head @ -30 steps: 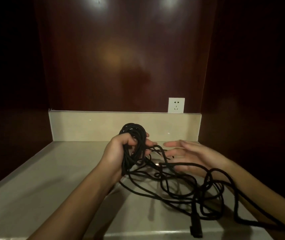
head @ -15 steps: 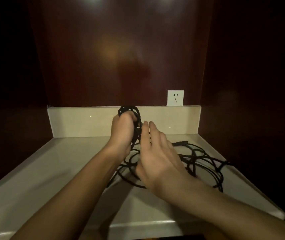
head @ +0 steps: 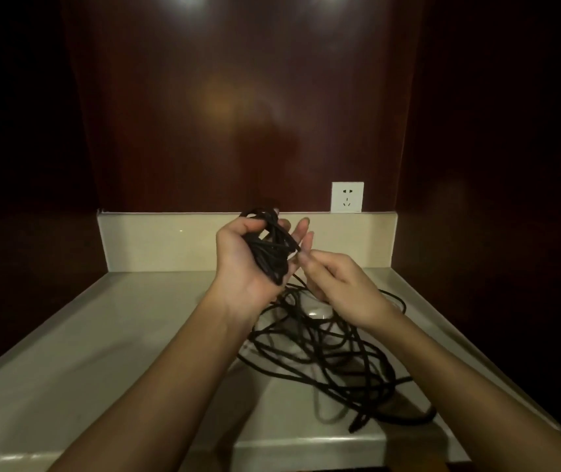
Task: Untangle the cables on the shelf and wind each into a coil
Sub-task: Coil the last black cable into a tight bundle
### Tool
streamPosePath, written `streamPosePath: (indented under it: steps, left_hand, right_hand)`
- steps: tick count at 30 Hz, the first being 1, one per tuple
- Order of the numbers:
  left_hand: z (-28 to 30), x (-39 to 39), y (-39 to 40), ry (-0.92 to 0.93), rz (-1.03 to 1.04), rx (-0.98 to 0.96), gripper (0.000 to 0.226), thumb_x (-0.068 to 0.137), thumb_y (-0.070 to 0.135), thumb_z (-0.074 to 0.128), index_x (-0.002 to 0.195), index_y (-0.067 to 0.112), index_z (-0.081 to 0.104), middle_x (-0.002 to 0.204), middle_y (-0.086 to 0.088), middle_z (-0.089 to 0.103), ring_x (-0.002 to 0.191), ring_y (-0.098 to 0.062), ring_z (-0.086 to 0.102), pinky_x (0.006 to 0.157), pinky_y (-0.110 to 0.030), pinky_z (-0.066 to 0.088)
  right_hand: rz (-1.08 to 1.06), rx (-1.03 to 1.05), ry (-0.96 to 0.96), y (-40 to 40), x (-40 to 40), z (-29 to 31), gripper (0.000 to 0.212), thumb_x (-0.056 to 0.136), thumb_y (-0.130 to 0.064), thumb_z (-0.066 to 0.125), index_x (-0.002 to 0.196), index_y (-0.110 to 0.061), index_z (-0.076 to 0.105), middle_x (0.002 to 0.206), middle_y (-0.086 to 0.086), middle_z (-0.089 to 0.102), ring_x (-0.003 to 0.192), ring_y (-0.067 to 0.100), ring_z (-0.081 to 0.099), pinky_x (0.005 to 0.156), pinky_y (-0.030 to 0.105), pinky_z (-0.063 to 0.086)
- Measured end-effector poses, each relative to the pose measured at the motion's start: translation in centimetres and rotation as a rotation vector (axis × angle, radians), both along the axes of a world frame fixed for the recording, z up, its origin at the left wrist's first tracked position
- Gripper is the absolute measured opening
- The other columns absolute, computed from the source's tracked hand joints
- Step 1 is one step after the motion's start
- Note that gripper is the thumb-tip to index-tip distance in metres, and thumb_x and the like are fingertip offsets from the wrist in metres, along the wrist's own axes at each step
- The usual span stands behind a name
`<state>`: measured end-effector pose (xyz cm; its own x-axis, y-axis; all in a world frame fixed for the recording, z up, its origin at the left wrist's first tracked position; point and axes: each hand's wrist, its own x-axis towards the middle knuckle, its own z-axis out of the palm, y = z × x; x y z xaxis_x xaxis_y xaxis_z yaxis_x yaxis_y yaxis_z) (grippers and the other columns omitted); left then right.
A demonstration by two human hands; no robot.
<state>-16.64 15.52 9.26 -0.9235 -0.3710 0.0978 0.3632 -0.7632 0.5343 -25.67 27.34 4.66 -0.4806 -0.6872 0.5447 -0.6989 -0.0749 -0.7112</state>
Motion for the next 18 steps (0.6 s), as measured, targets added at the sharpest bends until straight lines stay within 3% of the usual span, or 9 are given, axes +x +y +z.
streamPosePath:
  steps: [3,6,8,11,15,18]
  left_hand:
    - [-0.5,-0.4,0.8,0.056,0.109,-0.03,0.024,0.093,0.011,0.04,0.105,0.006,0.061,0.078,-0.01,0.059,0.089,-0.04,0.073,0.094,-0.054,0.053]
    - [-0.7,-1.6,1.6,0.085,0.234,-0.058,0.022,0.094,0.01,0.04,0.099,0.007,0.062,0.074,-0.008,0.057,0.067,-0.027,0.066,0.08,-0.039,0.055]
    - [-0.8,-2.5,2.0,0.118,0.311,-0.079,0.017,0.093,0.008,0.042,0.093,0.008,0.059,0.072,-0.007,0.053,0.057,-0.019,0.053,0.068,-0.033,0.048]
    - [-0.4,-3.5,2.0,0.202,0.405,-0.204,0.015,0.086,0.006,0.047,0.094,0.008,0.059,0.071,-0.007,0.052,0.056,-0.018,0.049,0.062,-0.03,0.048]
    - [1.9,-3.7,0.7,0.26,0.414,-0.136,0.017,0.093,0.005,0.041,0.092,0.01,0.057,0.069,-0.005,0.05,0.054,-0.017,0.046,0.062,-0.03,0.048]
    - [1.7,-3.9,-0.9,0.215,0.464,-0.108,0.016,0.093,0.006,0.041,0.095,0.01,0.056,0.069,-0.005,0.05,0.053,-0.017,0.046,0.061,-0.03,0.048]
  right_hand:
    - [-0.391,0.16,0.317,-0.7,0.1,-0.2,0.05,0.104,-0.042,0.03,0.082,-0.013,0.064,0.083,0.002,0.064,0.083,0.021,0.059,0.079,0.042,0.047]
    - [-0.714,0.319,0.56,-1.9,2.1,0.0,0.032,0.104,-0.028,0.034,0.107,-0.013,0.062,0.105,0.008,0.066,0.1,0.03,0.059,0.085,0.039,0.044]
    - [-0.722,0.368,0.494,-3.1,2.6,0.1,0.022,0.099,-0.013,0.045,0.118,-0.011,0.055,0.114,0.008,0.064,0.105,0.03,0.059,0.084,0.037,0.044]
    - [-0.646,0.397,0.352,-4.2,0.9,0.6,0.021,0.097,-0.012,0.048,0.116,-0.012,0.057,0.11,0.009,0.064,0.099,0.033,0.062,0.078,0.039,0.049]
    - [-0.525,0.339,0.652,-3.1,-4.1,-1.7,0.031,0.099,-0.023,0.052,0.128,-0.011,0.051,0.113,0.01,0.057,0.092,0.035,0.064,0.074,0.047,0.053]
    - [-0.5,0.462,0.861,0.0,-7.8,-3.1,0.046,0.103,-0.04,0.035,0.142,-0.019,0.045,0.116,0.004,0.059,0.105,0.025,0.059,0.085,0.038,0.05]
